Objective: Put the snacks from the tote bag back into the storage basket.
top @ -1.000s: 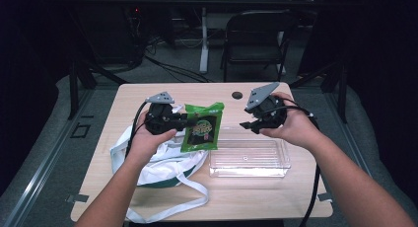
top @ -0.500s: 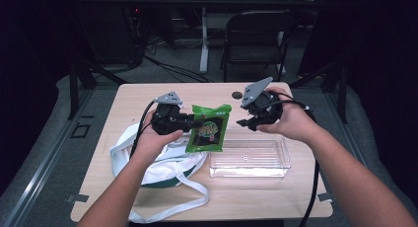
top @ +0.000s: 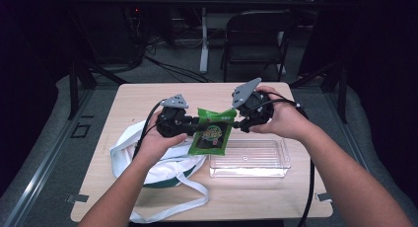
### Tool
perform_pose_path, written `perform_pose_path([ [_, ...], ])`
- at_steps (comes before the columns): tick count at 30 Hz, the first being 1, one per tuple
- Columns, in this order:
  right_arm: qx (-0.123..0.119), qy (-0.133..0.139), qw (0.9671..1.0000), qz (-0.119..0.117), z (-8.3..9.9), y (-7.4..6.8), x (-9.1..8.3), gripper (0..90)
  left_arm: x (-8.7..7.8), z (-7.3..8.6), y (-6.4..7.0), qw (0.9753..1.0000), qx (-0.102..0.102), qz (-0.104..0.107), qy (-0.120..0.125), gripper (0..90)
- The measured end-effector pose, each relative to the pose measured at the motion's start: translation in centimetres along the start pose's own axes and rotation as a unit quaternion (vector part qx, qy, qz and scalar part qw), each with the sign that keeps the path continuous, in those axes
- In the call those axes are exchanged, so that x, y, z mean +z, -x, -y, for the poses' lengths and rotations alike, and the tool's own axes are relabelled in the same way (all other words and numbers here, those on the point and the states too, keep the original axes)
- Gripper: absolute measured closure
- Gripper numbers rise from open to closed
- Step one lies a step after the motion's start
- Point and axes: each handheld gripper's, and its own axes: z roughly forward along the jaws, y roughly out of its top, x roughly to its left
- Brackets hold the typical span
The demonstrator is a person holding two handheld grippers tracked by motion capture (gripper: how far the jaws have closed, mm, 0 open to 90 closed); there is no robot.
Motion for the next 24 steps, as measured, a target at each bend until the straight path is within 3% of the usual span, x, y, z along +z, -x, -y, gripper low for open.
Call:
perform_pose_path([
  [24, -0.015, -0.02, 0.9985, -0.048, -0.9, -0.4, 1.5, 45.9, 1.3, -0.4, 1.4, 0.999, 0.035, 0.025, -0.007, 72.9],
])
